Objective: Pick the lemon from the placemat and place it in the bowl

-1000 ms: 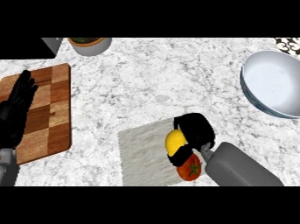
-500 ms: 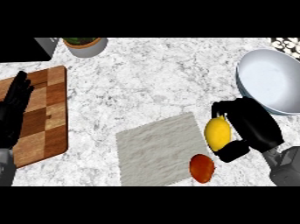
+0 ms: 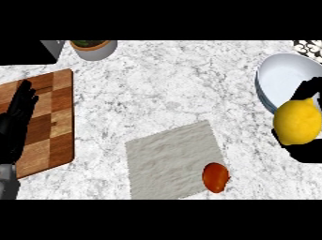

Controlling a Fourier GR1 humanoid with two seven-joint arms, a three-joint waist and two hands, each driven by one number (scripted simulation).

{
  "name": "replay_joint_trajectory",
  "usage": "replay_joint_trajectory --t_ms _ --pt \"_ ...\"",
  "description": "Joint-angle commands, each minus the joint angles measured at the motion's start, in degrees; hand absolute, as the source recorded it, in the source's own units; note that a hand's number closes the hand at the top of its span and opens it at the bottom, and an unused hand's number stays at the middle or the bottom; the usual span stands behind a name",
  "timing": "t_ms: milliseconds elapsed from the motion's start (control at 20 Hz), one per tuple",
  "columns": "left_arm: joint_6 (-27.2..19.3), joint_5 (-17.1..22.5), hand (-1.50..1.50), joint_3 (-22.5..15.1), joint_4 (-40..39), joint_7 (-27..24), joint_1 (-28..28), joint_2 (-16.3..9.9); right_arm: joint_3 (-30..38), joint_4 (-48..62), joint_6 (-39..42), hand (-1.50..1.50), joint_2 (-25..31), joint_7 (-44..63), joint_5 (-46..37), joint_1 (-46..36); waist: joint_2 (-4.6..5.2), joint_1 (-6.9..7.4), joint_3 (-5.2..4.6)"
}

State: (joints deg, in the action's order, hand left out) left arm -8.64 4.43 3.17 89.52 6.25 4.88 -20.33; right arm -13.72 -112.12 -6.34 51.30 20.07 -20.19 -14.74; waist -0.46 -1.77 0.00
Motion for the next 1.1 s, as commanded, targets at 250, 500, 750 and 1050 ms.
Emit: replay_joint_trajectory --t_ms 250,500,750,1050 --pt "-0.83 -3.03 0.00 -1.43 -0.41 -0.06 2.20 3.35 13.91 11.55 6.89 1.50 -2.40 -8.64 8.90 -0.43 0.50 1.87 0.01" --pt "0.92 -2.77 0.00 -1.33 0.66 1.55 2.89 2.94 13.14 29.71 7.69 1.50 -6.43 -18.60 6.54 -9.18 0.76 2.87 0.03" --pt "2.20 -1.89 0.00 0.77 -3.20 2.81 7.57 2.13 14.15 46.88 7.53 1.50 -9.37 -28.92 3.67 -15.78 0.82 2.75 0.03" --pt "2.35 -2.97 0.00 0.24 -2.87 0.41 5.05 3.80 15.16 67.83 4.43 1.50 -12.39 -40.21 -1.59 -25.50 0.96 3.28 0.05"
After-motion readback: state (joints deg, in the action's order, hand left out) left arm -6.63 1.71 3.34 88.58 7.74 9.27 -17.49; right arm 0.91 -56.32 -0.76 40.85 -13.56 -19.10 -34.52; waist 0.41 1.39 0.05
